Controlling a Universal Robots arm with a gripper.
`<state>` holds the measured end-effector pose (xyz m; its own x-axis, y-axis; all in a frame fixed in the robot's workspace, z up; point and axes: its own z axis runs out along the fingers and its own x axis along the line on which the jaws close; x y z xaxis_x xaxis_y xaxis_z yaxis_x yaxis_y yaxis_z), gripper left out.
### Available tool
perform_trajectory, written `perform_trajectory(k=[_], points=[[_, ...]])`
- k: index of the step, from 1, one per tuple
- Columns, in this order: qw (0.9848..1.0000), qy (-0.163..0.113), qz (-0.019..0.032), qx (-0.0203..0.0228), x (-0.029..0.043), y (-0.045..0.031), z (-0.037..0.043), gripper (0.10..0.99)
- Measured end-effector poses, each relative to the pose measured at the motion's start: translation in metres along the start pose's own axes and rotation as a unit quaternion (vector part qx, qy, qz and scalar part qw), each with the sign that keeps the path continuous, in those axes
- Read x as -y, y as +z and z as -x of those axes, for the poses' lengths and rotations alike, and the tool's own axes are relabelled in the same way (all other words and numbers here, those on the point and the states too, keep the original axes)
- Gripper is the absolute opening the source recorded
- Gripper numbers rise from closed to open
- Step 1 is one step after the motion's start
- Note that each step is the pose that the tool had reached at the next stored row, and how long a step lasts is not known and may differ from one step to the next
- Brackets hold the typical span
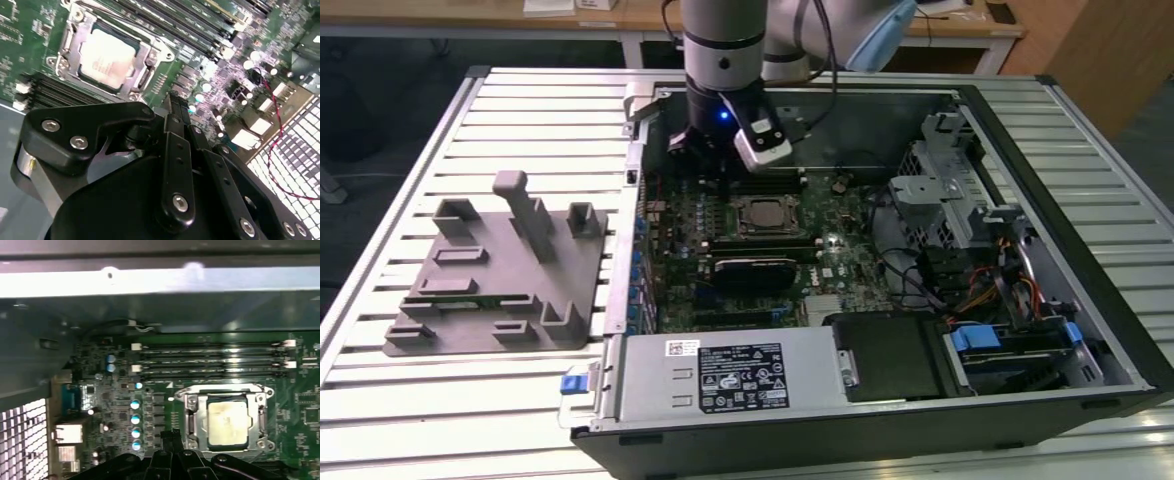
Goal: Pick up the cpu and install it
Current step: 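Install the first cpu locking lever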
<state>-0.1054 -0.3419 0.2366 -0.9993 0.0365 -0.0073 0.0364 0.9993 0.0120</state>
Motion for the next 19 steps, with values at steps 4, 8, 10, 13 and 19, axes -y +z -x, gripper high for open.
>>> perform_trajectory(k=[4,8,10,13,19], points=[[1.0,0.0,0.008,-0.0003,0.0002,0.0,-0.005,0.106],[0.9997,0.0,0.0238,-0.0009,0.0003,-0.0003,-0.0086,0.106],[0.9996,0.0,0.0297,-0.0011,0.0003,-0.0011,-0.0092,0.106],[0.9991,0.0,0.0415,-0.0015,0.0003,-0.002,-0.0096,0.106],[0.9968,0.0,0.0794,-0.0029,0.0003,-0.0025,-0.01,0.106]])
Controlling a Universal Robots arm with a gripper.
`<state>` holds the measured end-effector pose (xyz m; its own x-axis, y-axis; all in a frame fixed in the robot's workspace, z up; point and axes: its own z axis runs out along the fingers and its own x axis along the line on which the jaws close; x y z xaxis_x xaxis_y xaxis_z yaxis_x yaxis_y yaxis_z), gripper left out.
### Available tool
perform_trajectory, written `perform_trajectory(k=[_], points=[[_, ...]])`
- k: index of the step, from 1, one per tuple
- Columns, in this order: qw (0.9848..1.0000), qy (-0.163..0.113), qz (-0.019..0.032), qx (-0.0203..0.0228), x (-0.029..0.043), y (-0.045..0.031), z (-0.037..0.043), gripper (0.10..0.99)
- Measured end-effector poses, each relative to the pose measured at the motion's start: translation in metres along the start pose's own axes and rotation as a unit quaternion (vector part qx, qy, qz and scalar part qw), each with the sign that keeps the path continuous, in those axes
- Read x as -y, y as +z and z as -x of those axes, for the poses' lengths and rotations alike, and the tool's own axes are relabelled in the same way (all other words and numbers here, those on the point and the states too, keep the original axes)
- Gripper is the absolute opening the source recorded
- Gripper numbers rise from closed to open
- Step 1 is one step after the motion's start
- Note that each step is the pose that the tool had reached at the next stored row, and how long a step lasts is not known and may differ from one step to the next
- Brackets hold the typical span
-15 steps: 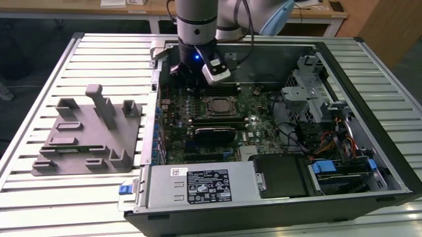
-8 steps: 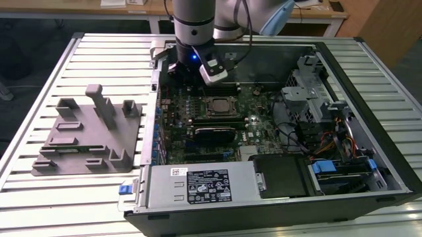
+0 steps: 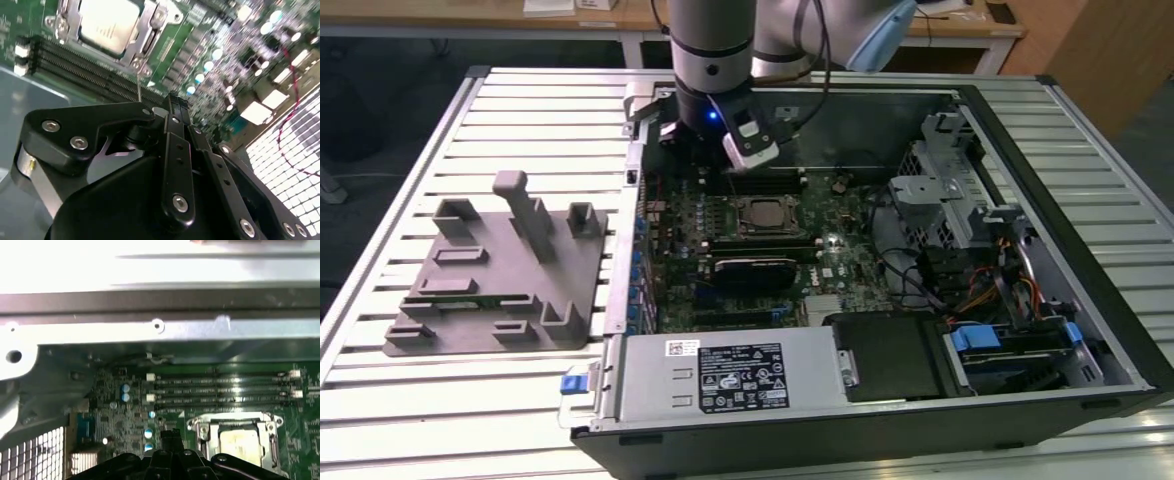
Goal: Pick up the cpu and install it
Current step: 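Install the first cpu locking lever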
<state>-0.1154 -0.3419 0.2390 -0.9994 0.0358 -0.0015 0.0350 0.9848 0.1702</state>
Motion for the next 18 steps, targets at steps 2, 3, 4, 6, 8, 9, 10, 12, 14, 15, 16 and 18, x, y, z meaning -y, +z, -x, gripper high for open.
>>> perform_trajectory(k=[2,3,4,6,8,9,10,12,14,15,16,18], points=[[0.9999,0.0,0.0127,-0.0004,0.0,-0.0003,0.0,0.106],[0.9998,0.0,0.0187,-0.0006,-0.0001,-0.0004,0.0,0.106],[0.9997,0.0,0.0256,-0.0009,-0.0001,-0.0005,-0.0001,0.106],[0.9994,0.0,0.0336,-0.0012,-0.0001,-0.0006,-0.0001,0.106],[0.9994,0.0,0.0339,-0.0012,-0.0001,-0.0006,-0.0001,0.106],[0.9994,0.0,0.0339,-0.0012,-0.0001,-0.0006,-0.0001,0.106],[0.9994,0.0,0.0339,-0.0012,-0.0001,-0.0006,-0.0001,0.106],[0.9994,0.0,0.0339,-0.0012,-0.0002,-0.0006,0.0015,0.106],[0.9994,0.0,0.0339,-0.0012,-0.0003,-0.0006,0.0064,0.106],[0.9994,0.0,0.0339,-0.0012,-0.0004,-0.0006,0.0099,0.106],[0.9994,0.0,0.0339,-0.0012,-0.0006,-0.0005,0.0133,0.106],[0.9994,0.0,0.0338,-0.0012,-0.0008,-0.0005,0.02,0.106]])
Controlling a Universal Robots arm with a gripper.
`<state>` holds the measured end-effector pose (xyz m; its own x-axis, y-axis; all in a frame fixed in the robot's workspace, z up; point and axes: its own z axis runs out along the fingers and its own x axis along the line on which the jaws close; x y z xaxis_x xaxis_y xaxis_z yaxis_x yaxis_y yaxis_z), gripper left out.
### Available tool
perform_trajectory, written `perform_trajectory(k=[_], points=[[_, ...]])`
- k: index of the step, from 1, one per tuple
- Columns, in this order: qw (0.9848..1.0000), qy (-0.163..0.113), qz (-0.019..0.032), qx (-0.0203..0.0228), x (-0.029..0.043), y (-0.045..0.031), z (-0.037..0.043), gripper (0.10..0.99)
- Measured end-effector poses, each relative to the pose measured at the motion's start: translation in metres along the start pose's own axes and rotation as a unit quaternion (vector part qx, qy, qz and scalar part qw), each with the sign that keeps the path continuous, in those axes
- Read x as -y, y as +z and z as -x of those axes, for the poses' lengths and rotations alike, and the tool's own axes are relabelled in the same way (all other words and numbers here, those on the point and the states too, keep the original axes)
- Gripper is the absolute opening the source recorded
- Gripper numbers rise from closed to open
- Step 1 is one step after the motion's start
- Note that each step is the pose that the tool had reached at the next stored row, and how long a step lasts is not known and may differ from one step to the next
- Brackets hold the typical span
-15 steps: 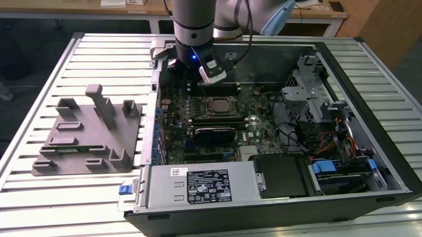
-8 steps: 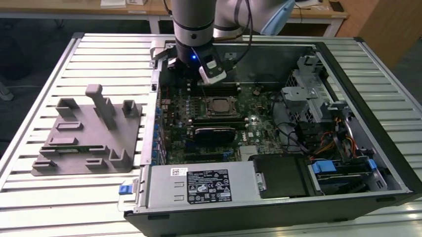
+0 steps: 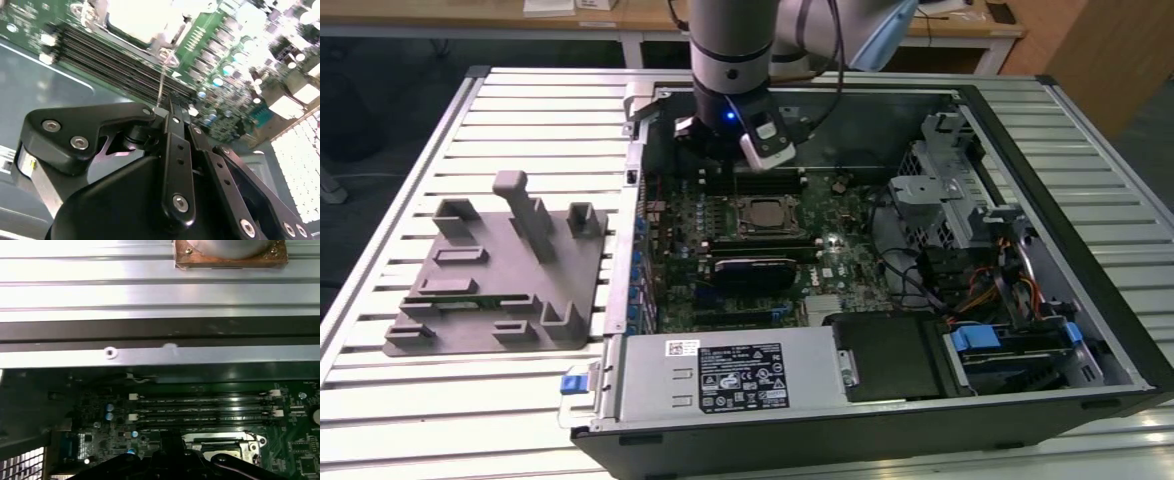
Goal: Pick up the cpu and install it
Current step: 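Install the first cpu locking lever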
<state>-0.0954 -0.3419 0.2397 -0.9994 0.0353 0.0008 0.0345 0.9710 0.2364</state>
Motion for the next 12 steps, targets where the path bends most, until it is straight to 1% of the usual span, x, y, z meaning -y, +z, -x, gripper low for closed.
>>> perform_trajectory(k=[5,8,10,12], points=[[1.0,0.0,-0.0008,0.0001,-0.0006,0.0002,0.0177,0.106],[1.0,0.001,-0.0021,0.0002,-0.001,0.0002,0.0285,0.106],[1.0,0.001,-0.0037,0.0004,-0.0012,0.0003,0.0343,0.106],[1.0,0.002,-0.007,0.0007,-0.0013,0.0003,0.0385,0.106]])
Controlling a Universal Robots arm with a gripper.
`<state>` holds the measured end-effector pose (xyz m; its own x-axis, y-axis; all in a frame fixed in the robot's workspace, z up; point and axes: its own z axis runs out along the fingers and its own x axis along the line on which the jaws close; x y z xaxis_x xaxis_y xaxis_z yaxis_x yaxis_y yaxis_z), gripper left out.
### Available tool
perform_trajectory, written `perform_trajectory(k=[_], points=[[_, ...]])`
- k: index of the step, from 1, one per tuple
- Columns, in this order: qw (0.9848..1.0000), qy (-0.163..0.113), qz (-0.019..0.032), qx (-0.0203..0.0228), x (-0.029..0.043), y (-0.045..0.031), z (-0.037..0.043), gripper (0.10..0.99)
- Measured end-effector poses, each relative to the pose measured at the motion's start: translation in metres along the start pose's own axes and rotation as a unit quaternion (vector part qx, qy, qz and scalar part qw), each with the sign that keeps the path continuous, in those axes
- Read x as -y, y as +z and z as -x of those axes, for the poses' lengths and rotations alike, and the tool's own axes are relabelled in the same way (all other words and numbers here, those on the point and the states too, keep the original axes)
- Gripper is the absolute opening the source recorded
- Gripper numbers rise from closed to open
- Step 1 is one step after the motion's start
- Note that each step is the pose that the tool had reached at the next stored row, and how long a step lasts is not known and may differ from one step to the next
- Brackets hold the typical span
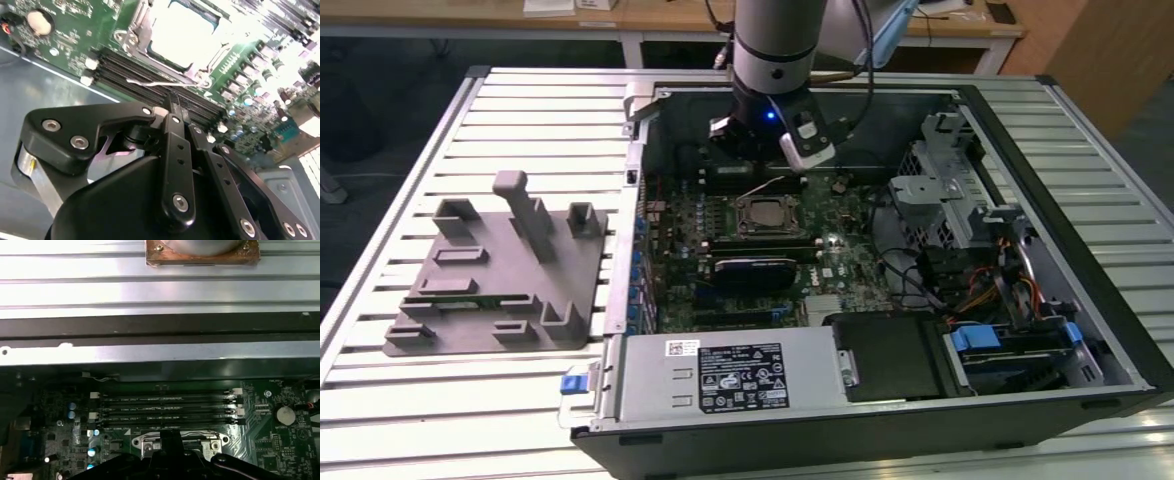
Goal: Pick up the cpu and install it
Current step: 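Install the first cpu locking lever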
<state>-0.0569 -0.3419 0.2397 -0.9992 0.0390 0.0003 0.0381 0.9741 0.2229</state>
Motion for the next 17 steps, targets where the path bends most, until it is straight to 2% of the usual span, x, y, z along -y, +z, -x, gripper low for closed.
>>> perform_trajectory(k=[2,8,10,17], points=[[1.0,0.0,-0.0025,0.0002,0.0,0.0,0.0008,0.106],[1.0,0.0,-0.0027,0.0013,0.0001,0.0005,0.0008,0.106],[1.0,-0.001,-0.0032,0.0045,0.0003,0.0013,0.0008,0.106],[0.9998,-0.004,-0.0025,0.0208,0.0015,0.0066,0.0008,0.106]])
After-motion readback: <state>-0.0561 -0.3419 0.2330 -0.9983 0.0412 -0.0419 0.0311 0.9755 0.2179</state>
